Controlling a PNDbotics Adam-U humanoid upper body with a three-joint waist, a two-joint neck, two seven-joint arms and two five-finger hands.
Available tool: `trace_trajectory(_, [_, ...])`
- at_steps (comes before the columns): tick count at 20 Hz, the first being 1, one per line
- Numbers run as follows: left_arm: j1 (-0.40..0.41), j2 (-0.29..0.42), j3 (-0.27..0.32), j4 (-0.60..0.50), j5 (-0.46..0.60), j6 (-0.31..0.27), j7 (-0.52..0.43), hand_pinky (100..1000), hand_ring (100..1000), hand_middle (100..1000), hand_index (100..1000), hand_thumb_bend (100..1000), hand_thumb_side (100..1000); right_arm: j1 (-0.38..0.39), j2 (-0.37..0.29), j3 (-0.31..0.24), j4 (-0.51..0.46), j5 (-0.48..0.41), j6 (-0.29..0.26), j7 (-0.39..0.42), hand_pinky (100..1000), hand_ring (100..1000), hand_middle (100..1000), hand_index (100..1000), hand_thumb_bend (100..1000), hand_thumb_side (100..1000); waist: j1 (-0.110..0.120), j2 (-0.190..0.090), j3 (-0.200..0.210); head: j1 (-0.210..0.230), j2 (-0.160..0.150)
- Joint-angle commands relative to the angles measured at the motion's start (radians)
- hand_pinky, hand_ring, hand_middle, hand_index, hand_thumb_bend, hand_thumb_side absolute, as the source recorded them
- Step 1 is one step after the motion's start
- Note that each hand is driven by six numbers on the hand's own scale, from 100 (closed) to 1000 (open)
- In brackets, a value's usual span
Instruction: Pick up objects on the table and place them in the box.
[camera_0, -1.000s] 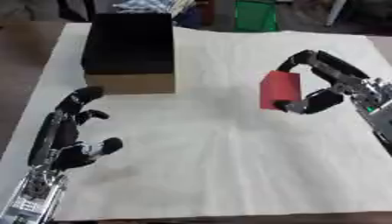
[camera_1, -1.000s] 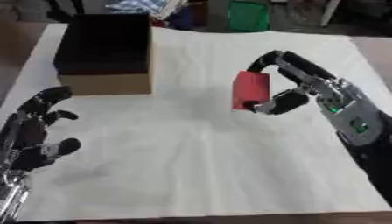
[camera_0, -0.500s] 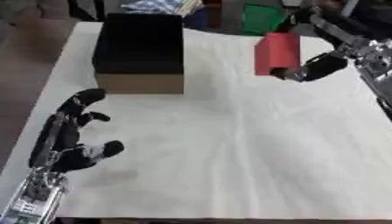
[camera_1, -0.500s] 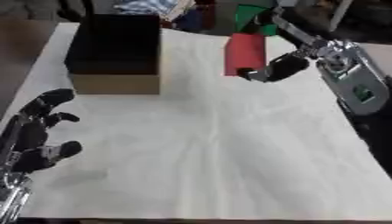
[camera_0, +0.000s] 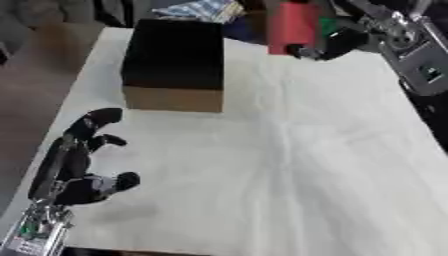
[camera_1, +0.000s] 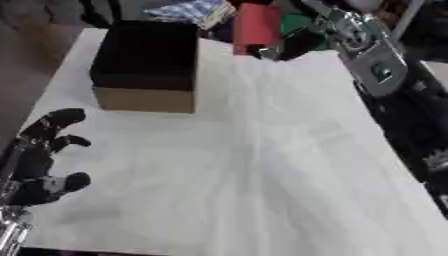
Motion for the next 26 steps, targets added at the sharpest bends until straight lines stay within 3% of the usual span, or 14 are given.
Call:
trace_trajectory(1, [-0.024, -0.002, -0.015, -0.014, 0.010, -0.001, -0.019, 613, 869, 775, 738, 1000, 379, -0.048, 0.018, -0.039, 0.066, 0.046, 0.005, -0.024, 926, 731, 498, 617, 216, 100, 0.003, -0.010, 0.015, -0.033, -0.018])
trace_trajectory(6, [-0.046, -0.008, -0.034, -0.017, 0.019, 0.001, -0.041, 613, 869, 774, 737, 1000, 378, -0.088, 0.068, -0.080, 0.177, 0.110, 0.008, -0.077, 925, 739, 504, 626, 192, 100, -0.004, 0.000, 0.060, -0.080, -0.032])
trace_trajectory(15, [-0.061, -0.014, -0.048, -0.018, 0.027, 0.002, -0.062, 613, 870, 774, 735, 1000, 381, -0.128, 0.149, -0.130, 0.289, 0.197, 0.025, -0.210, 922, 748, 533, 670, 214, 100, -0.010, 0.011, 0.101, -0.110, -0.043])
trace_trajectory(26, [-0.073, -0.021, -0.056, -0.021, 0.035, 0.004, -0.068, 613, 870, 774, 741, 1000, 384, -0.127, 0.231, -0.108, 0.344, 0.267, 0.018, -0.331, 922, 771, 578, 724, 185, 100, -0.004, 0.019, 0.132, -0.120, -0.049])
